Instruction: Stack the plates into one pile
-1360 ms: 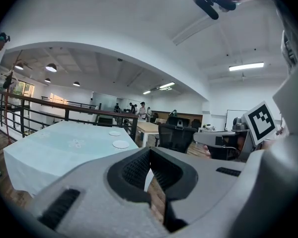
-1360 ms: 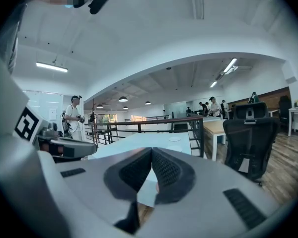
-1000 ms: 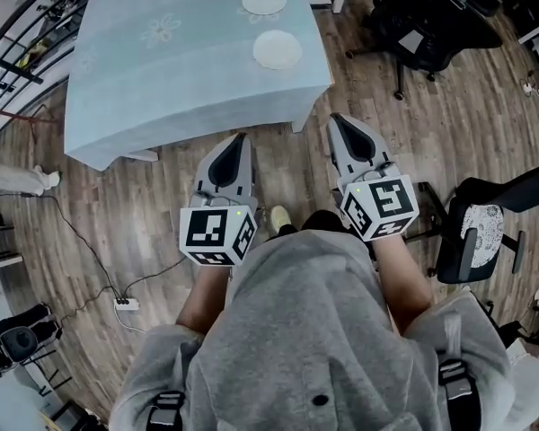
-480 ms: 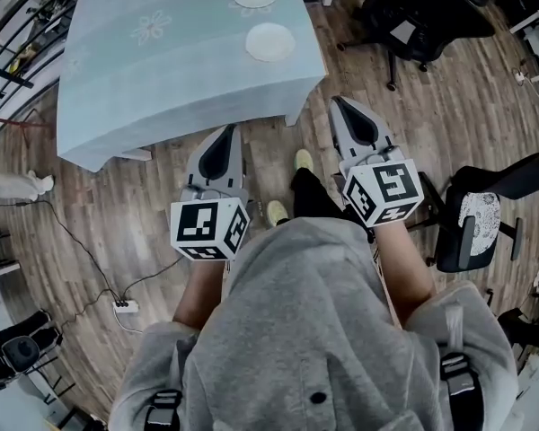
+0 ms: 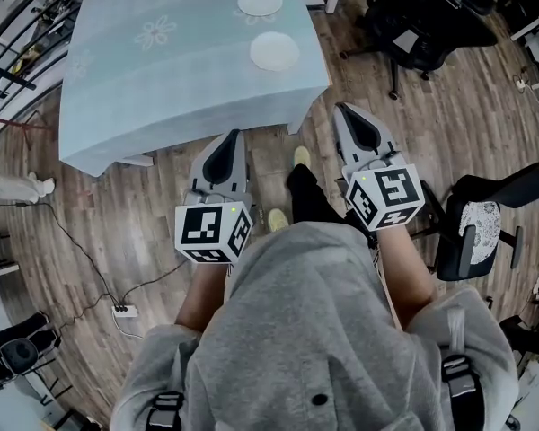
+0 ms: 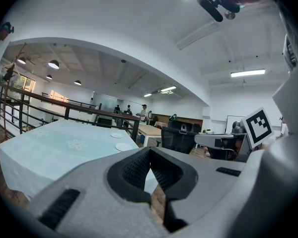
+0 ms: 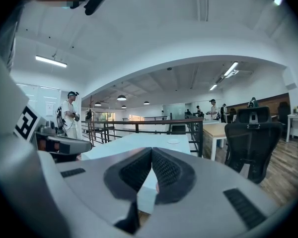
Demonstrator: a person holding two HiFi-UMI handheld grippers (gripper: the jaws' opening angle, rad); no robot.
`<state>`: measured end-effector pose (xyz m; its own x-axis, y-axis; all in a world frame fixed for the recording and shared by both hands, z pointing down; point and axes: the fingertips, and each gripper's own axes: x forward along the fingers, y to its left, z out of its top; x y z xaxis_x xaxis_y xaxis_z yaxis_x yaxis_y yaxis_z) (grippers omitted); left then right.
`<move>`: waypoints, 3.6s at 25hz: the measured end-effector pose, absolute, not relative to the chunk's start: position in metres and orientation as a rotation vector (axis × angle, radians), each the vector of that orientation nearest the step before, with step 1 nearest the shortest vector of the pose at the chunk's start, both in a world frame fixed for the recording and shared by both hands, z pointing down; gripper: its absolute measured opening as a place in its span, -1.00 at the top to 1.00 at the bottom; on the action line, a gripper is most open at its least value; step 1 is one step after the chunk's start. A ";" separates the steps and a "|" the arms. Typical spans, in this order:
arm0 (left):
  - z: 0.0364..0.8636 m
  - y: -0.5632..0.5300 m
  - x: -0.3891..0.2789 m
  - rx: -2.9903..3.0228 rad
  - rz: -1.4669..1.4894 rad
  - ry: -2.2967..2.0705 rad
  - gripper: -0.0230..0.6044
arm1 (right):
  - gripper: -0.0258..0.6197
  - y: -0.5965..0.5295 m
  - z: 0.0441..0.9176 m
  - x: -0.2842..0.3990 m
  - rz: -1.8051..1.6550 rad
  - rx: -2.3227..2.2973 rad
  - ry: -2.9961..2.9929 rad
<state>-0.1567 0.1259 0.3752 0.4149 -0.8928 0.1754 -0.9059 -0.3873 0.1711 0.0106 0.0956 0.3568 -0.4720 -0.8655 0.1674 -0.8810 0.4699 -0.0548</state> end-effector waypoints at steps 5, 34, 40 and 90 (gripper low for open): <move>0.377 0.109 -0.155 2.424 0.078 -1.583 0.87 | 0.84 0.077 0.356 0.013 0.189 1.542 -2.593; 0.376 -0.070 -0.129 2.382 0.185 -1.689 0.87 | 0.84 -0.114 0.372 0.046 0.250 1.478 -2.622; 0.379 -0.093 -0.122 2.363 0.212 -1.711 0.87 | 0.84 -0.138 0.376 0.058 0.262 1.454 -2.630; 0.404 -0.329 -0.150 2.492 0.570 -1.784 0.87 | 0.84 -0.328 0.410 0.050 0.314 1.303 -2.645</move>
